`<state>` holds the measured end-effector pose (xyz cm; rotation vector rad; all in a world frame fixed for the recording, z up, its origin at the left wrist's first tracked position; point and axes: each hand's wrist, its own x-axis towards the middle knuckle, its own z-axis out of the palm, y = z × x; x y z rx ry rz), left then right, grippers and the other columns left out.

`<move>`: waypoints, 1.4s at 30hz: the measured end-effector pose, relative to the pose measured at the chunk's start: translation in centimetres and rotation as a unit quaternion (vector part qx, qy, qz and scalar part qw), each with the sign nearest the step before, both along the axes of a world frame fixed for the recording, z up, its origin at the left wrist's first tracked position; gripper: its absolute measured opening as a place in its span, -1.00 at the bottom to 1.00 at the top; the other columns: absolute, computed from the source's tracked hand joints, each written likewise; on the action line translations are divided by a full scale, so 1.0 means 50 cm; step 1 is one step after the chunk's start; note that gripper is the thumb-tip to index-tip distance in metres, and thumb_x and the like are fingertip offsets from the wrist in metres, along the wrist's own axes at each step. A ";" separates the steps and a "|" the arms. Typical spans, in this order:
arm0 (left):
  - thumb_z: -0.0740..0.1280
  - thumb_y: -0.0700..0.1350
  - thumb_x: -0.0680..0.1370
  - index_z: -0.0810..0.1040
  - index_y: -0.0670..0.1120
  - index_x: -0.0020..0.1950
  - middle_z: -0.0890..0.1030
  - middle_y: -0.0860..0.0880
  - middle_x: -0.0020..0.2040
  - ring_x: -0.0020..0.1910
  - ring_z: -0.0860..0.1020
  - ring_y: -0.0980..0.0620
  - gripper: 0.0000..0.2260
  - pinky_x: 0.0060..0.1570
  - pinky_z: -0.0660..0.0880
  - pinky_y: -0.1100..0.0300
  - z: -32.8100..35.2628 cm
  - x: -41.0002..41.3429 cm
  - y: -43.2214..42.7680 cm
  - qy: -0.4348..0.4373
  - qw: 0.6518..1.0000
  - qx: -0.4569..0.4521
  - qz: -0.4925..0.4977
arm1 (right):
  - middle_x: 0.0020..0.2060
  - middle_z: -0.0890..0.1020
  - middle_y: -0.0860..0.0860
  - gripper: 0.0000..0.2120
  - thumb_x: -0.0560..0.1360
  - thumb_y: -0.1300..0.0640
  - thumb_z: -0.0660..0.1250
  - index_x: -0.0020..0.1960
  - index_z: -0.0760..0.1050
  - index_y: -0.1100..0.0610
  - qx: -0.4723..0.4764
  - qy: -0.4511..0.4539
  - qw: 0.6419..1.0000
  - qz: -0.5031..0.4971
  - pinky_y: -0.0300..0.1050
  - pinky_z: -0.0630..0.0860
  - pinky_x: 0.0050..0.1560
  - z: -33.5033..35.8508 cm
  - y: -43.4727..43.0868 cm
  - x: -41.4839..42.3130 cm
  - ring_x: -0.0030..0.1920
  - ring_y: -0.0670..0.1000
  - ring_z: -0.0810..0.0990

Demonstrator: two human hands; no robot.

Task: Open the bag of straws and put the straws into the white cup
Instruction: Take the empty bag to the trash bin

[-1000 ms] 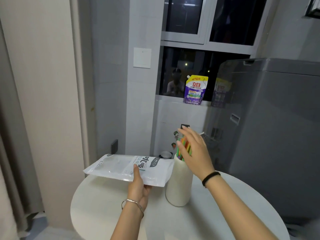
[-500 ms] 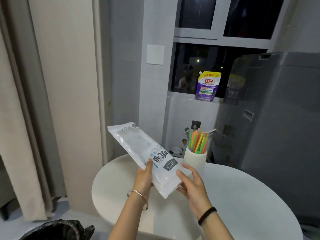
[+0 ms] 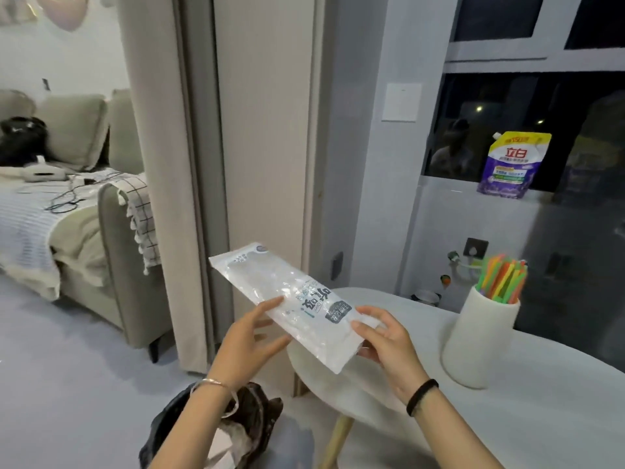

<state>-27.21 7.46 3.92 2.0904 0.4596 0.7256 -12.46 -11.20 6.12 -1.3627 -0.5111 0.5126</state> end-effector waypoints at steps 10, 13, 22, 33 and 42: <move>0.43 -0.18 0.48 0.43 -0.09 -0.35 0.58 -0.06 -0.40 -0.34 0.54 -0.07 -0.74 -0.18 0.54 0.01 -0.058 -0.142 0.104 -0.096 0.981 -0.048 0.164 | 0.00 0.69 0.07 -0.62 0.55 -0.14 0.13 0.06 0.58 0.09 -0.080 -0.010 0.988 0.135 -0.16 0.60 -0.19 -0.019 0.163 -0.091 0.02 0.02 0.66; 0.40 -0.23 0.49 0.34 -0.01 -0.35 0.52 0.10 -0.44 -0.43 0.46 0.20 -0.68 -0.35 0.40 0.39 -0.095 -0.174 0.122 -0.108 0.974 -0.042 0.194 | 0.05 0.64 0.03 -0.63 0.57 -0.11 0.13 0.09 0.57 0.10 -0.122 -0.022 0.979 0.162 -0.27 0.59 -0.22 -0.045 0.202 -0.115 0.01 -0.04 0.63; 0.30 -0.18 0.56 0.44 0.05 -0.05 0.56 0.08 -0.13 -0.09 0.58 0.03 -0.87 -0.16 0.49 0.31 -0.296 -0.205 0.114 -0.011 0.961 -0.102 0.256 | 0.07 0.64 -0.01 -0.73 0.54 0.04 0.28 0.20 0.53 0.09 -0.293 0.055 0.918 0.261 -0.20 0.55 0.02 -0.254 0.240 -0.135 0.04 -0.08 0.60; -0.22 0.15 0.66 0.01 0.21 0.59 -0.07 0.05 0.63 0.60 -0.17 -0.12 -0.53 0.51 -0.26 -0.17 -0.472 -0.099 0.119 0.527 0.849 0.034 -0.011 | 0.37 0.41 0.02 -0.60 0.55 -0.08 0.20 0.32 0.41 0.06 -0.457 0.085 0.820 0.333 -0.18 0.53 0.00 -0.391 0.242 -0.101 0.20 0.04 0.51; -0.15 -0.06 0.70 0.11 -0.24 0.58 0.28 -0.24 0.53 0.49 0.27 -0.20 -0.52 0.45 0.19 0.08 -0.490 -0.065 0.163 0.533 0.823 -0.182 0.077 | 0.25 0.48 -0.03 -0.78 0.60 -0.02 0.11 0.16 0.44 0.01 -0.419 -0.054 0.856 0.299 -0.34 0.49 -0.15 -0.375 0.226 -0.080 0.02 -0.05 0.56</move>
